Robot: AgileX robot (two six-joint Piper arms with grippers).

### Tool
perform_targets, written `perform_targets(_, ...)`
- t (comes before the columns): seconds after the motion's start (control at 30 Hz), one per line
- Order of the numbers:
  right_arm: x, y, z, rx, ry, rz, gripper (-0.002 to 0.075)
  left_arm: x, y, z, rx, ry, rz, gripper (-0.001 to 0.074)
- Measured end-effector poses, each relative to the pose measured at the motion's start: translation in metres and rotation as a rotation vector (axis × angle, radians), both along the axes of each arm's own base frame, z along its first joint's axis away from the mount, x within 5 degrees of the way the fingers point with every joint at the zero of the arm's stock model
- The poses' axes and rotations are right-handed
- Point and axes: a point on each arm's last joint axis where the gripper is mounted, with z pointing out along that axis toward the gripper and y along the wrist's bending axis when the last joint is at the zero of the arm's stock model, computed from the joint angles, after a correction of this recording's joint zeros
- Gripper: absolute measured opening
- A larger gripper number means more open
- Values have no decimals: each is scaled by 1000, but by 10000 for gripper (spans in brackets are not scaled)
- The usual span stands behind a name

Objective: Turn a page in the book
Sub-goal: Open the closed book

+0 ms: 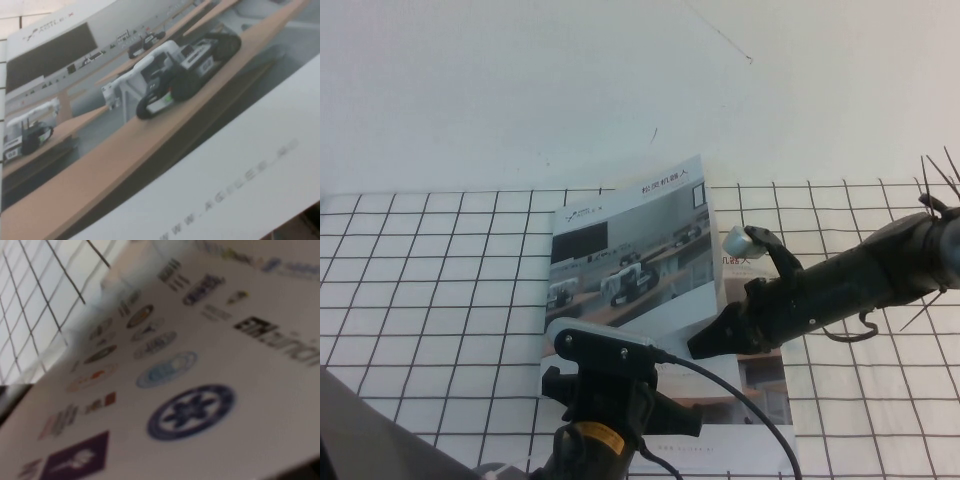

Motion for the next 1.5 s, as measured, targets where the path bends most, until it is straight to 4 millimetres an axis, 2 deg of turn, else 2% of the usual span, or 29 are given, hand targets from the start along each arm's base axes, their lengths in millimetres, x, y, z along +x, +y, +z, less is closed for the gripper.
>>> perform_targets(0.33, 1, 0, -5, -39, 71, -14, -1, 1, 0, 3, 38, -46, -12, -2)
perform_targets(0.47, 0, 0, -6, -48, 95, -19, -1, 8, 3, 5, 73, -67, -4, -2)
perform_targets(0.67, 0, 0, -6, -48, 97, -22, -1, 27, 23, 9, 121, -72, 68, -2)
perform_targets(1.03, -1, 0, -5, -49, 100, -14, -1, 49, 65, 33, 200, -72, 203, -2)
perform_targets(1.5, 0, 1, -4, -28, 60, 14, -1, 54, 99, 22, 269, 102, 387, -2)
